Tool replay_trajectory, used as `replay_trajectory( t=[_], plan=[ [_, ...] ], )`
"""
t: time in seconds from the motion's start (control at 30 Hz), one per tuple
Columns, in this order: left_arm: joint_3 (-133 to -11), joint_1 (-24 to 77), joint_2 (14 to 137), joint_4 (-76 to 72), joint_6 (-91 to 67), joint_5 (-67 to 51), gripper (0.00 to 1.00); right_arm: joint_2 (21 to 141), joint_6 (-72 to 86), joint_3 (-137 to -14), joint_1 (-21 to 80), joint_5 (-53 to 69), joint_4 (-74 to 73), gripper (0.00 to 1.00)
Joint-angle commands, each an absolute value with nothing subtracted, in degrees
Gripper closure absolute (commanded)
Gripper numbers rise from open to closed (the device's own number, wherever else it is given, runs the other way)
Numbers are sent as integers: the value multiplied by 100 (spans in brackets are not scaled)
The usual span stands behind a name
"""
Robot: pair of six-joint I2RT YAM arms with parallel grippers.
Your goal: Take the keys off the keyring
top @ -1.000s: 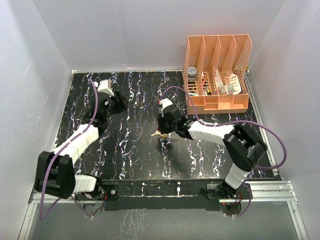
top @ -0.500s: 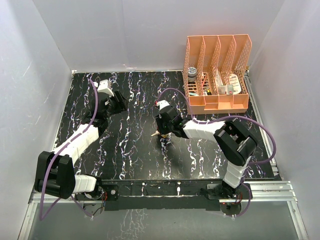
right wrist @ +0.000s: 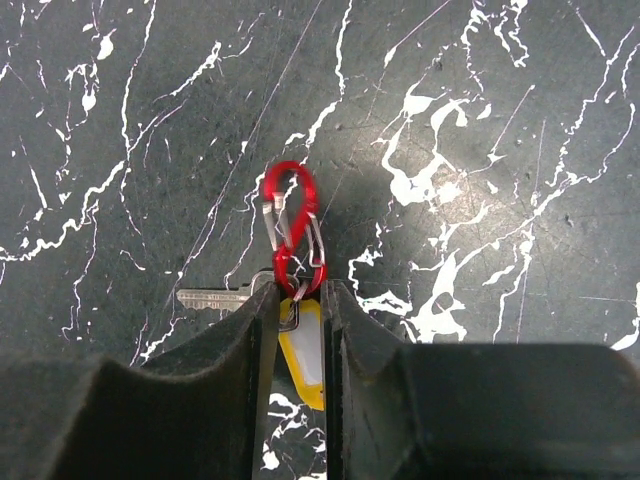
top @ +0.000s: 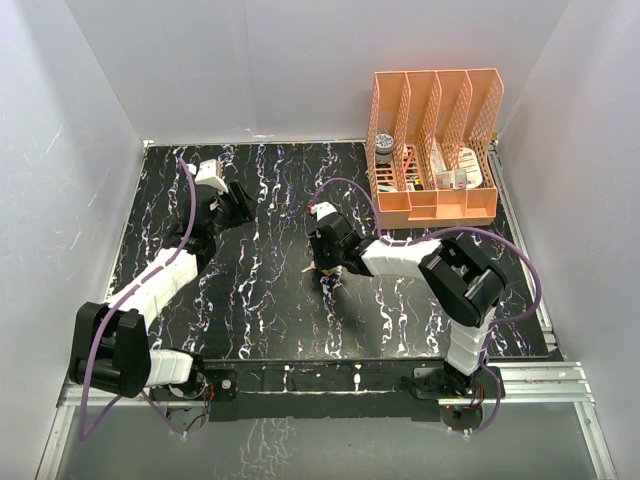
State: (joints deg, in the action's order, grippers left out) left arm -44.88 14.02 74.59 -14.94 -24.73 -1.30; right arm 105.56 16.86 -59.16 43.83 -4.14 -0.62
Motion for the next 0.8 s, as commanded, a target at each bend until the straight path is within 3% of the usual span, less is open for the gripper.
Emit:
replay_trajectory(
  t=[0.0, 0.07, 0.17, 0.43, 0.77],
  plan=[
    [-4646, 1403, 7436, -1476, -2478, -150, 46, 10593, 1678, -6169, 4416, -521, 211, 80],
    [-4640, 1403, 7436, -1485, -2479, -156, 46, 10629, 1663, -6185, 4412, -576, 211, 84],
    [-4640, 1399, 7444, -1479, -2478, -159, 46, 10642, 1604, -6234, 4418, -675, 171, 100],
    [-4657, 1401, 7490, -1494, -2508, -156, 47, 10021, 1053, -6416, 4418, -1010, -280, 100],
    [-4730, 1398, 7690, -1771, -2722, -424, 49, 8316, -25, -7172, 4478, -782, -1618, 100]
  ],
)
